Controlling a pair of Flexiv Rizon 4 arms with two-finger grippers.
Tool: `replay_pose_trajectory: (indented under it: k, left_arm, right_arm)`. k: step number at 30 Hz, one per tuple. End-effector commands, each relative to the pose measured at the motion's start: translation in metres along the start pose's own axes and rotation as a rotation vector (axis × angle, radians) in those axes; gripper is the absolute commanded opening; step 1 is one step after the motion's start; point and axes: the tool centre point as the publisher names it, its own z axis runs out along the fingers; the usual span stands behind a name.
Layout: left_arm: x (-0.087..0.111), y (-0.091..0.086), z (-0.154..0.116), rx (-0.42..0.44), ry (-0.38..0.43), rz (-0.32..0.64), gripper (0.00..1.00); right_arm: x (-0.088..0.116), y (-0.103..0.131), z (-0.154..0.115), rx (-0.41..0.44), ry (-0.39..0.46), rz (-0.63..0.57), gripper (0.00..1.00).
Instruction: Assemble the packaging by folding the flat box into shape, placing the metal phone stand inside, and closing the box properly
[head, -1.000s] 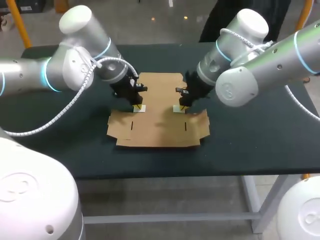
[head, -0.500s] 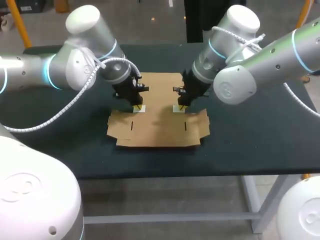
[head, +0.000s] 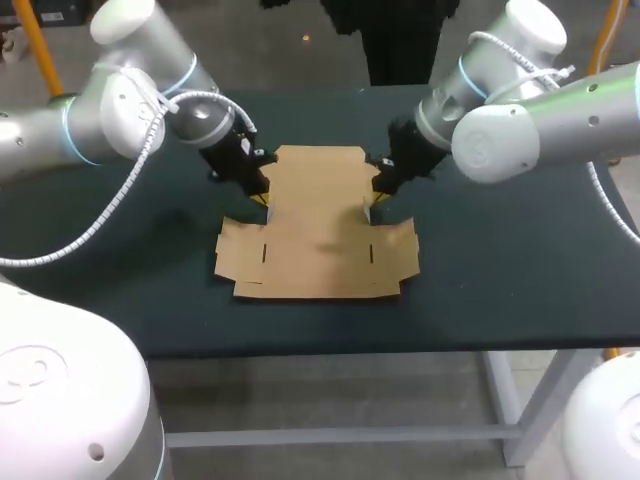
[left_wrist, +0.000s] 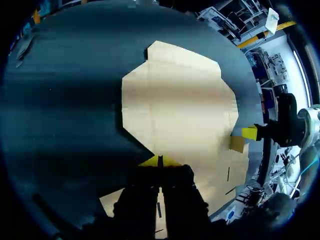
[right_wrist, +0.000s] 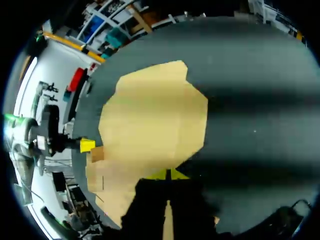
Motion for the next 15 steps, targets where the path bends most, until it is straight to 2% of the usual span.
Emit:
replay_pose_trajectory:
  k: [1,3,9,15]
  left_arm:
    - [-0.004,-0.005,-0.010,-0.014,0.011,-0.003,0.00]
    - [-0.005,-0.005,-0.015,-0.022,0.030,0.002,0.00]
    - [-0.004,-0.001,-0.034,-0.005,0.021,0.003,0.00]
    - [-0.007,0.006,-0.054,-0.006,0.055,0.010,0.00]
  right_arm:
    - [-0.009,0.007,-0.013,0.060,0.081,0.003,0.00]
    - [-0.012,0.008,-0.018,0.066,0.103,0.006,0.00]
    - [-0.021,0.006,-0.036,0.068,0.157,0.009,0.00]
    - [-0.027,0.001,-0.057,0.054,0.170,0.016,0.00]
